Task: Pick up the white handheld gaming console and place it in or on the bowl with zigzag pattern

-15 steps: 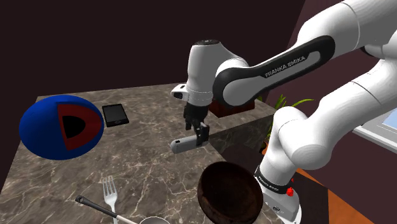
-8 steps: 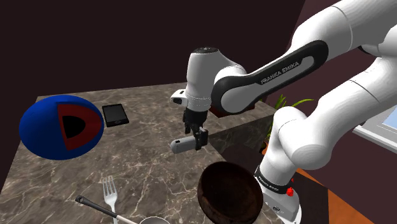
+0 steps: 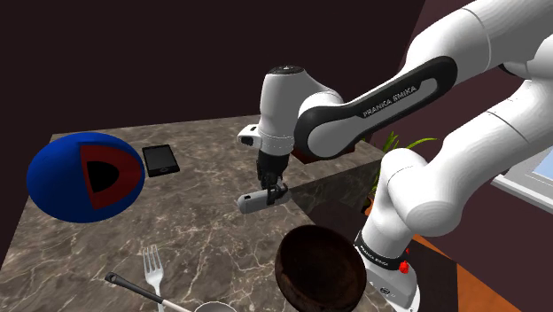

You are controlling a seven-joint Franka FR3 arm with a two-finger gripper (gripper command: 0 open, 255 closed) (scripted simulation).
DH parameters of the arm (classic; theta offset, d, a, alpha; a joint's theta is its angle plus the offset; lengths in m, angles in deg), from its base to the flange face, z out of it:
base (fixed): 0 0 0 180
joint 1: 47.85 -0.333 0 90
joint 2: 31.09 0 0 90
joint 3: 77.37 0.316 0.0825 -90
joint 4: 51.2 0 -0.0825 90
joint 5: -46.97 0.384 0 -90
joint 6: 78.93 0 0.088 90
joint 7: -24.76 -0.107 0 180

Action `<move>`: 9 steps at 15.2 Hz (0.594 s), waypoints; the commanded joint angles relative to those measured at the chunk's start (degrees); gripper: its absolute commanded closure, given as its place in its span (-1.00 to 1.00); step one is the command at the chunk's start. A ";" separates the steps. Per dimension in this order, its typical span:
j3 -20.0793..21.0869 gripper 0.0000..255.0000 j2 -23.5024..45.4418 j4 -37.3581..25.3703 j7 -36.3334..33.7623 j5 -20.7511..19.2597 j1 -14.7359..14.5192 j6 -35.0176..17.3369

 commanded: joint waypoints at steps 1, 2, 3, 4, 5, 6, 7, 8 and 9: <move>0.00 1.00 0.01 0.01 0.00 -0.01 0.00 0.00; 0.00 1.00 0.01 0.00 0.00 -0.01 0.00 0.00; 0.00 1.00 0.01 0.01 0.00 -0.01 0.00 0.00; 0.00 1.00 0.01 0.01 0.00 -0.01 0.00 -0.01; 0.00 1.00 0.01 0.01 0.01 -0.01 0.01 -0.01; -0.03 1.00 -0.58 -0.43 0.08 0.04 -0.02 1.02; -0.05 1.00 -1.11 -0.91 0.15 0.09 -0.05 2.03; -0.07 1.00 -1.63 -1.39 0.22 0.13 -0.07 3.03; -0.08 1.00 -2.13 -1.89 0.28 0.17 -0.10 4.03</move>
